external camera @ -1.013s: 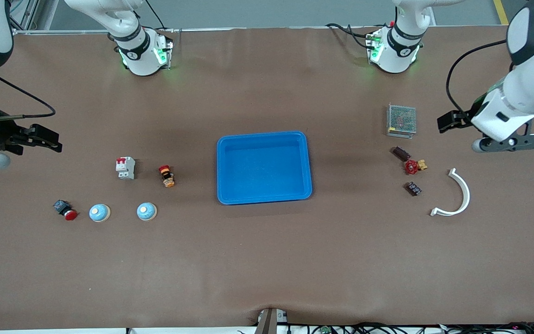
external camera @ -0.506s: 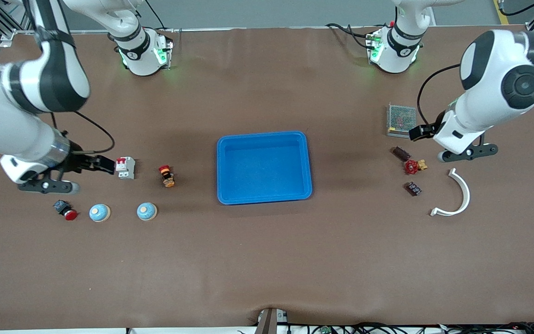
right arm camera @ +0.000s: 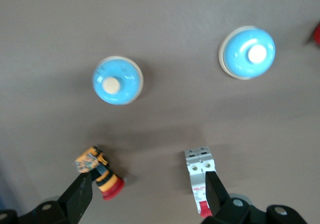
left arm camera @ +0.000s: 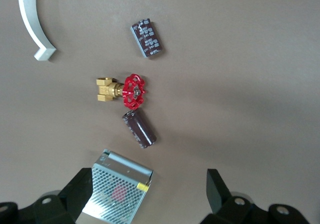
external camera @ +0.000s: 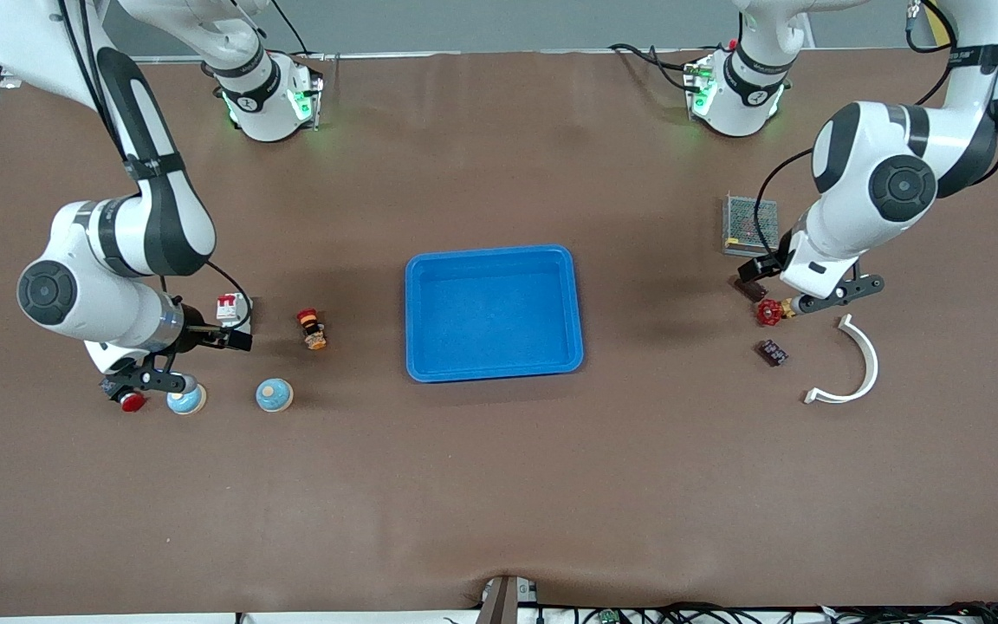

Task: Place electrolytic capacitor and blue bell in tray
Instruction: 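Grasp the blue bell with the right gripper while the left gripper grasps the capacitor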

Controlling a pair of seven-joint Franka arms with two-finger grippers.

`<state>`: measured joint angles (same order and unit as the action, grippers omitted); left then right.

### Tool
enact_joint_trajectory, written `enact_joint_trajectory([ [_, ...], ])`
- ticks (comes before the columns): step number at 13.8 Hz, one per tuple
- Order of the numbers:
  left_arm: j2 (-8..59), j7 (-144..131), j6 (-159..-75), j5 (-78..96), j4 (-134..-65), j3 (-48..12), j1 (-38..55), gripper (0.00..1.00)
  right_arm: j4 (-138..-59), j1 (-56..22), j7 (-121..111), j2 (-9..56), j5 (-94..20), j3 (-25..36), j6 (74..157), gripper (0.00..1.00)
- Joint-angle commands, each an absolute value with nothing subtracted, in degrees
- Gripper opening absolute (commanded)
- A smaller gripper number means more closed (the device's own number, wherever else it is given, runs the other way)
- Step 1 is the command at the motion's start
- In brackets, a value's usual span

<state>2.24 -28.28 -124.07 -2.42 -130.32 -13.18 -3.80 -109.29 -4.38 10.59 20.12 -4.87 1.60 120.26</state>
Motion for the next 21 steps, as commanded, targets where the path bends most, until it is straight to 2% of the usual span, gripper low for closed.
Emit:
enact_joint_trajectory([
  [1, 4.3, -31.5, -128.8, -2.0, -132.4, -13.4, -4.4, 0.97, -109.0, -2.9, 10.2, 18.8, -5.9, 1.3, 117.1, 1.00],
  [3, 6.5, -33.0, -131.5, -2.0, -132.5, -13.4, -6.0, 0.90, -109.1, -3.2, 10.9, 17.6, -5.9, 1.3, 115.0, 1.00],
  [5, 9.0, -33.1, -133.3, -2.0, -132.5, -13.4, -7.3, 0.78, -109.1, -3.5, 11.1, 16.6, -5.9, 1.1, 113.6, 1.00],
  [6, 9.8, -33.1, -134.4, -2.0, -132.5, -13.4, -8.0, 0.78, -109.1, -4.5, 11.2, 16.6, -5.9, 1.1, 114.0, 1.00],
  [8, 11.2, -33.3, -135.6, -2.0, -133.1, -13.4, -8.2, 0.75, -108.8, -5.4, 11.6, 16.7, -5.8, 1.1, 115.7, 1.00],
  [10, 11.9, -35.3, -137.4, -2.0, -134.6, -13.3, -8.9, 0.69, -108.7, -9.0, 13.0, 17.5, -4.9, 1.2, 122.3, 1.00],
  [14, 12.7, -36.4, -139.7, -2.0, -137.0, -13.4, -11.3, 0.67, -103.7, -11.9, 14.0, 25.9, -2.6, 1.3, 132.3, 1.00],
  [18, 14.7, -38.4, -140.3, -2.0, -137.7, -13.4, -11.3, 0.61, -95.3, -11.5, 14.3, 35.8, -0.8, 1.6, 132.5, 1.00],
  [21, 17.3, -38.7, -143.0, -2.0, -137.6, -13.4, -10.9, 0.57, -91.2, -10.1, 13.7, 40.3, -0.6, 1.6, 132.5, 1.00],
])
